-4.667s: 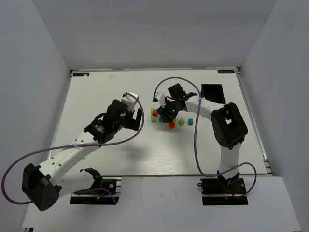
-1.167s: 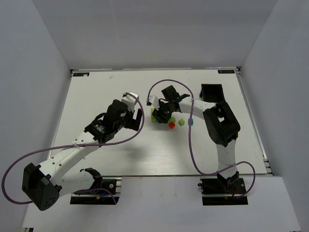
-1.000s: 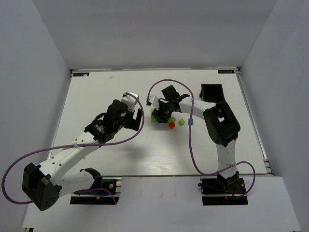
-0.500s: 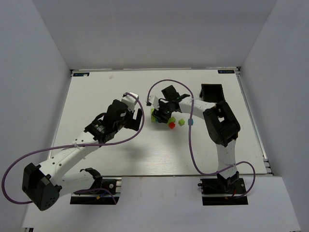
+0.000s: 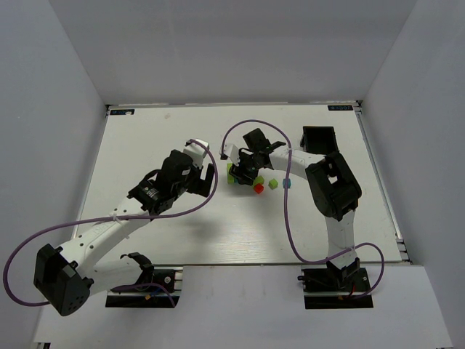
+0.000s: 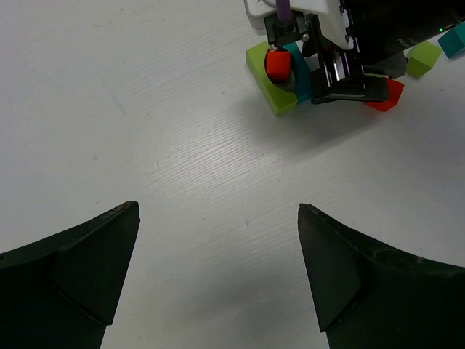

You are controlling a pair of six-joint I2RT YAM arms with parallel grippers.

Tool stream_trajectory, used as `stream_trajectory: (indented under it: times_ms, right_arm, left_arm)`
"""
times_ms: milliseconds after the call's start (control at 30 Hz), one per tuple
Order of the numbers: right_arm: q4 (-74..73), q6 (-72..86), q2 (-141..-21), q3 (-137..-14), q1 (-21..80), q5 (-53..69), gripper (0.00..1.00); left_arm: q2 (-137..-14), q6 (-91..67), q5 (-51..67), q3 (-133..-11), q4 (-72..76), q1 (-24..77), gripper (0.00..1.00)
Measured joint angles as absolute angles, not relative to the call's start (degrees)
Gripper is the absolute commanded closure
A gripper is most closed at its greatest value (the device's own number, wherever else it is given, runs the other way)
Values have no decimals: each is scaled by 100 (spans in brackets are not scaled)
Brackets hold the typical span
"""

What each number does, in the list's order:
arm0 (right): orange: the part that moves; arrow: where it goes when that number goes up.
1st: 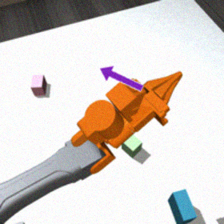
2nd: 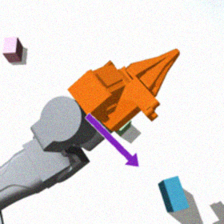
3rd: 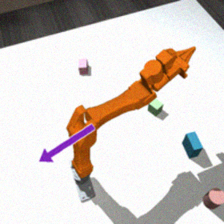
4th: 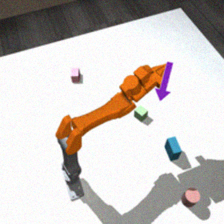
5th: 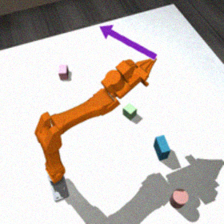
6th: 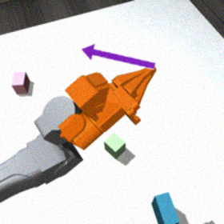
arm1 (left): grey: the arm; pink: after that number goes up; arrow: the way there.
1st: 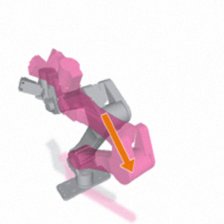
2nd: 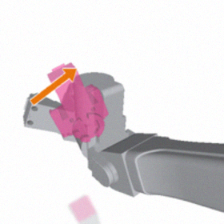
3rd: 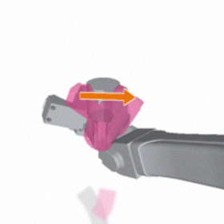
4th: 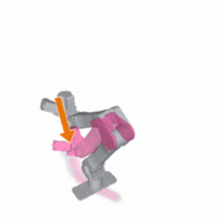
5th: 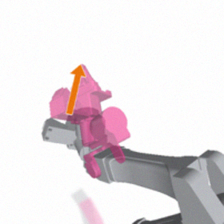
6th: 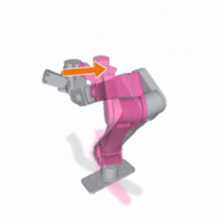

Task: Build the wood block tower

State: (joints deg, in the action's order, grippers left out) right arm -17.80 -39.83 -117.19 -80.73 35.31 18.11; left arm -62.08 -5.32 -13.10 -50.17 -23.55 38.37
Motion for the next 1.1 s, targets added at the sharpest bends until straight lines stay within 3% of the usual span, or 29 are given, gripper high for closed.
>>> stream_trajectory:
  times_ms: [233,533,800,1100]
  right_arm:
    - [-1772,-4025,-11740,-8073,3527,1804,38]
    - [-1789,-4073,-11738,-8073,3481,1820,28]
    - [-1984,-4082,-11603,-7944,3367,1833,25]
    - [-2272,-4093,-10409,-7282,3282,2053,27]
  left_arm:
    - [-6254,-532,-1310,-5017,-2355,3837,0]
    - [-6254,-532,-1310,-5017,-2355,3837,0]
    - [-6254,-532,-1310,-5017,-2355,3837,0]
    - [-6254,-532,-1310,-5017,-2355,3837,0]
